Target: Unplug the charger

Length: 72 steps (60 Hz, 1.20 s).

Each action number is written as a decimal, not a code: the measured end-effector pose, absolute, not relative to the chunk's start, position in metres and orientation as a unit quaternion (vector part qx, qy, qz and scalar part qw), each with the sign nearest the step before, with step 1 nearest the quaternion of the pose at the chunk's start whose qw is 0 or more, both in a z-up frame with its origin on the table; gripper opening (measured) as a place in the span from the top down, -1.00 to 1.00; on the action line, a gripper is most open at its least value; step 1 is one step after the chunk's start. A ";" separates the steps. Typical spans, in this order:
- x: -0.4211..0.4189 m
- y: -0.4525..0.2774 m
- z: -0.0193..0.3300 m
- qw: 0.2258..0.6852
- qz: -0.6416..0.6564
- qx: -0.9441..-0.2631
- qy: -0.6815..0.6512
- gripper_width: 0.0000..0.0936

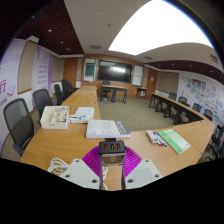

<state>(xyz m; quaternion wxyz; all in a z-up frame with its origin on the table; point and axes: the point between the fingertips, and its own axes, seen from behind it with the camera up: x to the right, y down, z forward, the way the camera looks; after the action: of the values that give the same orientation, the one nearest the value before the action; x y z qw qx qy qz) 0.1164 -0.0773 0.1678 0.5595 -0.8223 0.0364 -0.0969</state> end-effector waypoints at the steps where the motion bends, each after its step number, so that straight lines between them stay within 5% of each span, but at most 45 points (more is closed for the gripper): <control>1: 0.118 -0.086 0.173 0.543 -0.099 -0.833 0.040 0.50; 11: 0.178 -0.126 0.048 0.428 -0.123 -0.895 0.042 0.44; 25: 0.193 -0.145 0.001 0.380 -0.089 -0.919 0.058 0.19; 29: 0.190 -0.143 0.006 0.387 -0.081 -0.917 0.057 -0.07; 35: 0.187 -0.147 0.024 0.402 -0.076 -0.911 0.053 -0.87; 51: 0.165 -0.198 0.096 0.456 -0.087 -0.885 0.043 -0.82; 72: 0.116 -0.355 0.183 0.483 -0.102 -0.869 0.038 -0.82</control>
<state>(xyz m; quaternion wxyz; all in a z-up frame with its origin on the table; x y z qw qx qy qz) 0.1157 -0.3547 0.1827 0.4834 -0.8685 0.0379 -0.1024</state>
